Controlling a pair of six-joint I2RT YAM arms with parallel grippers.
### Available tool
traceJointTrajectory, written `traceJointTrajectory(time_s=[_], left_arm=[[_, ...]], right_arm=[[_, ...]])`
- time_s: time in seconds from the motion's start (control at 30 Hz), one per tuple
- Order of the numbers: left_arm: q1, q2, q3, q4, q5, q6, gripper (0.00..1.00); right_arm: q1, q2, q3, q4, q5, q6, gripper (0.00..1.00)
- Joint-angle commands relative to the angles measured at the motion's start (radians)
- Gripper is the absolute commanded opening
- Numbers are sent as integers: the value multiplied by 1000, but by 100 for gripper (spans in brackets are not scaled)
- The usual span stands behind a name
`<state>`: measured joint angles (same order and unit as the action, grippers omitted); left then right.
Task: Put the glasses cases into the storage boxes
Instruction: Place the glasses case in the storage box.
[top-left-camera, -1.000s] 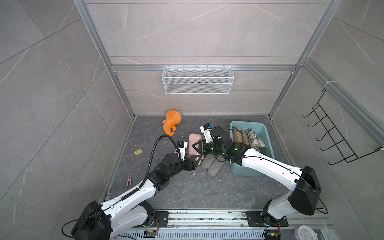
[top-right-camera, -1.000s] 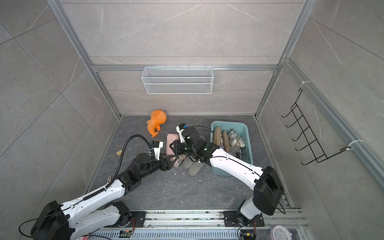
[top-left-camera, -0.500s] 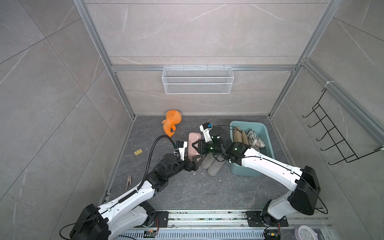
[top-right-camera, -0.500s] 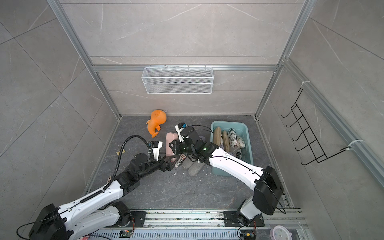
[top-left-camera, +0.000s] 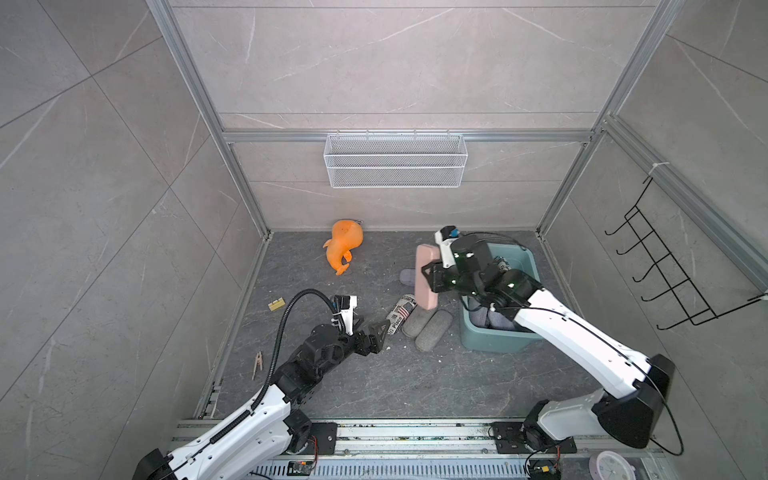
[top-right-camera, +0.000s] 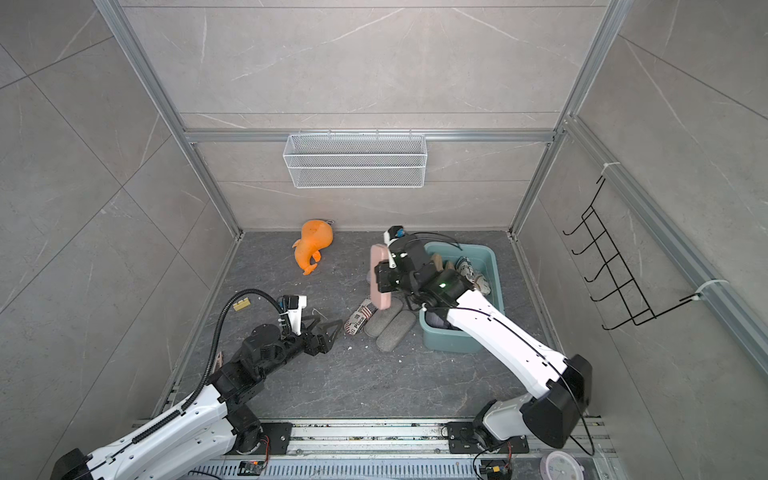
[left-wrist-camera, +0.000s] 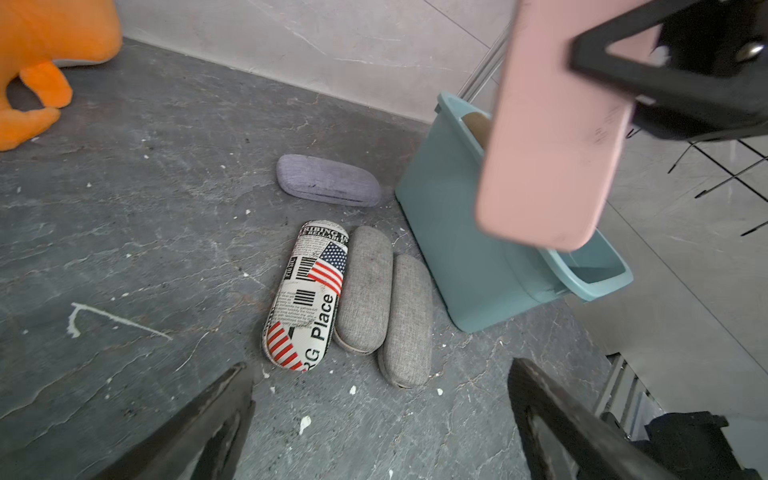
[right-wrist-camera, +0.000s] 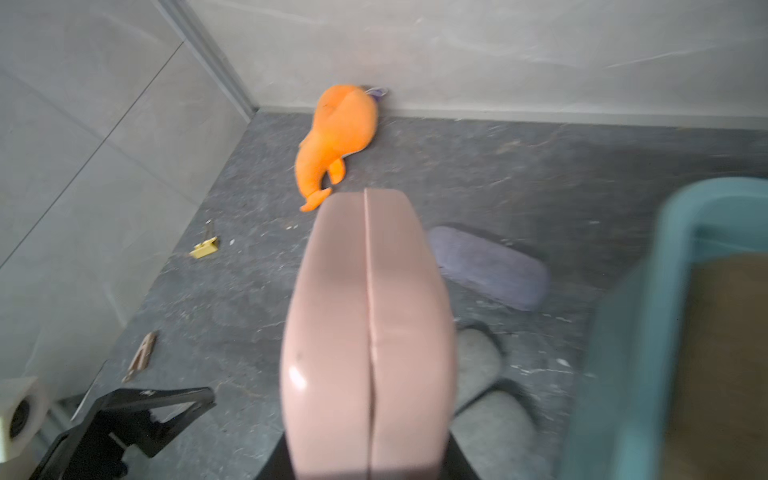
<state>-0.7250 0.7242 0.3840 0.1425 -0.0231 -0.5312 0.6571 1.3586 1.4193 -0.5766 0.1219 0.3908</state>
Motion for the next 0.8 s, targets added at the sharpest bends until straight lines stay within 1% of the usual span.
traceJointTrajectory(time_s=[0.0,0.1,0.2,0.37,0.47,0.57,0.63,0.73,0.77], left_arm=[[-5,-7,10,-7,-38,3,97],[-4,18,15,3,-37,8,97],[-4,49,22,12,-27,8,97],[-4,91,27,34,-8,-3,97],[-4,92,30,30,-1,-2,97],[-4,77,27,19,-7,-4,97],[-4,69,19,19,-13,-3,97],[-4,72,18,21,-15,-4,97],[-4,81,22,21,-13,-2,97]], right_arm=[[-85,-133,16,-161,110,-79,25],[-155,-189,-12,-244,188,-99,24],[-200,-218,-39,-294,250,-102,24],[-242,-196,-83,-334,356,-88,24],[-282,-170,-117,-331,427,-94,23],[-339,-151,-137,-331,407,-95,23],[-356,-138,-166,-335,422,-96,23],[-379,-114,-199,-318,409,-88,23],[-379,-101,-208,-311,428,-94,24]])
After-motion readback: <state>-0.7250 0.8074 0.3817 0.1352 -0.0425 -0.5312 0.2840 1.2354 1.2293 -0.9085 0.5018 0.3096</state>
